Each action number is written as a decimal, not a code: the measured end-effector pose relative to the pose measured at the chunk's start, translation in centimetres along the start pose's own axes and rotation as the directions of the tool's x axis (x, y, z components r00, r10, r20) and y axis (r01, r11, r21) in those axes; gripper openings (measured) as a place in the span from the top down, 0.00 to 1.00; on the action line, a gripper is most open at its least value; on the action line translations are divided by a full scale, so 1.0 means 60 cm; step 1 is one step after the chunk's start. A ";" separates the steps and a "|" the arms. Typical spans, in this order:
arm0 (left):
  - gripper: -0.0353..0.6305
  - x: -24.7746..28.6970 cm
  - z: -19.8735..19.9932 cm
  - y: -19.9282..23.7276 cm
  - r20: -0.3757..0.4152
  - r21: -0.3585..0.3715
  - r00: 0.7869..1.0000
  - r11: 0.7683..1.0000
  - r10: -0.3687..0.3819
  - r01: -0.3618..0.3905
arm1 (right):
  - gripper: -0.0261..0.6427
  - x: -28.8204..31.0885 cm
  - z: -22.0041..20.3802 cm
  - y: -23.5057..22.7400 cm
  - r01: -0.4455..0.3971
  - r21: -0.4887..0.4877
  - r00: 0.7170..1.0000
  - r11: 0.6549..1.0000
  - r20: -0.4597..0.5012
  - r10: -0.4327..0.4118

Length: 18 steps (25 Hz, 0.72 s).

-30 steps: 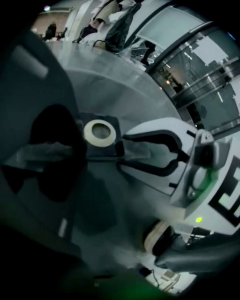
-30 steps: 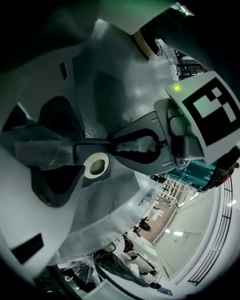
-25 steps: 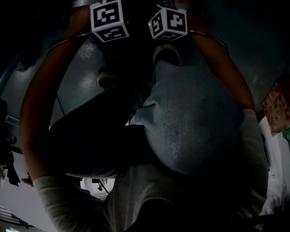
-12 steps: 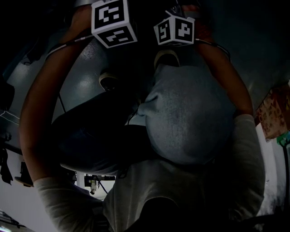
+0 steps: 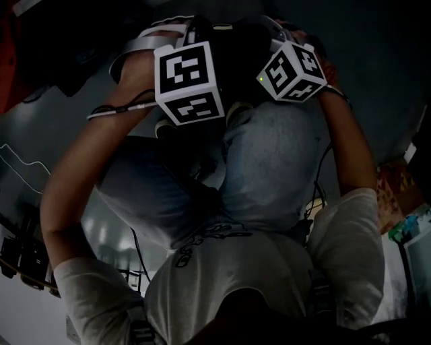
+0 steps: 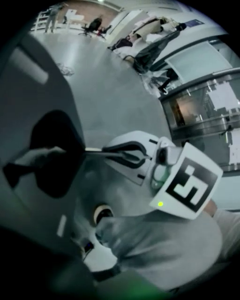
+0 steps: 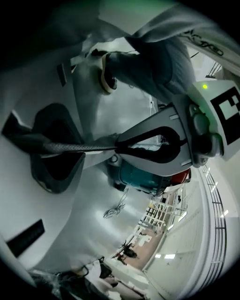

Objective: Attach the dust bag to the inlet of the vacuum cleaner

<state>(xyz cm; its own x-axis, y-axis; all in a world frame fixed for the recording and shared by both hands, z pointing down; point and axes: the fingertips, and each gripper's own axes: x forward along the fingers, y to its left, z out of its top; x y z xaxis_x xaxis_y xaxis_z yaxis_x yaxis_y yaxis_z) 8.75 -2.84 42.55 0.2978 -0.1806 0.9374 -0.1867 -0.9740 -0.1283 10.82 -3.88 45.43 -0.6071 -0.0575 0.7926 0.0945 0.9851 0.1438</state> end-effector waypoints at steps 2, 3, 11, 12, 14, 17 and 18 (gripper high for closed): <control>0.91 -0.041 -0.008 0.012 0.010 -0.033 1.000 0.999 0.003 -0.002 | 0.90 -0.020 0.042 -0.007 -0.083 -0.055 0.997 0.995 0.001 0.083; 0.91 -0.063 -0.011 0.014 0.027 -0.067 1.000 0.998 -0.011 0.013 | 0.91 -0.032 0.063 -0.009 -0.112 -0.082 0.994 0.990 -0.005 0.112; 0.91 -0.232 -0.061 -0.023 0.119 -0.272 0.992 0.959 -0.049 0.080 | 0.91 -0.092 0.230 0.027 -0.246 -0.217 0.968 0.945 -0.011 0.250; 0.91 -0.247 -0.075 -0.033 0.118 -0.294 0.992 0.953 -0.043 0.076 | 0.91 -0.089 0.250 0.038 -0.261 -0.238 0.964 0.936 -0.009 0.267; 0.91 -0.276 -0.110 -0.051 0.108 -0.346 0.994 0.936 -0.020 0.056 | 0.91 -0.078 0.291 0.058 -0.282 -0.283 0.955 0.917 0.003 0.295; 0.91 -0.317 -0.174 -0.073 0.083 -0.433 0.996 0.901 0.027 0.012 | 0.91 -0.048 0.360 0.080 -0.278 -0.353 0.952 0.893 0.019 0.304; 0.91 -0.328 -0.196 -0.078 0.075 -0.461 0.996 0.887 0.045 -0.005 | 0.91 -0.038 0.382 0.086 -0.271 -0.373 0.953 0.887 0.023 0.301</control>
<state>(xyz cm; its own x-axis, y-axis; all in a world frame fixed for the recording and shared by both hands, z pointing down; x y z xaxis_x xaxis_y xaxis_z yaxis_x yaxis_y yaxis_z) -7.23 6.87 28.48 0.3583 -0.2339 0.9038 -0.5991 -0.8001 0.0304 -5.42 5.06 30.79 -0.5682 0.2451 0.7855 0.5425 0.8294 0.1336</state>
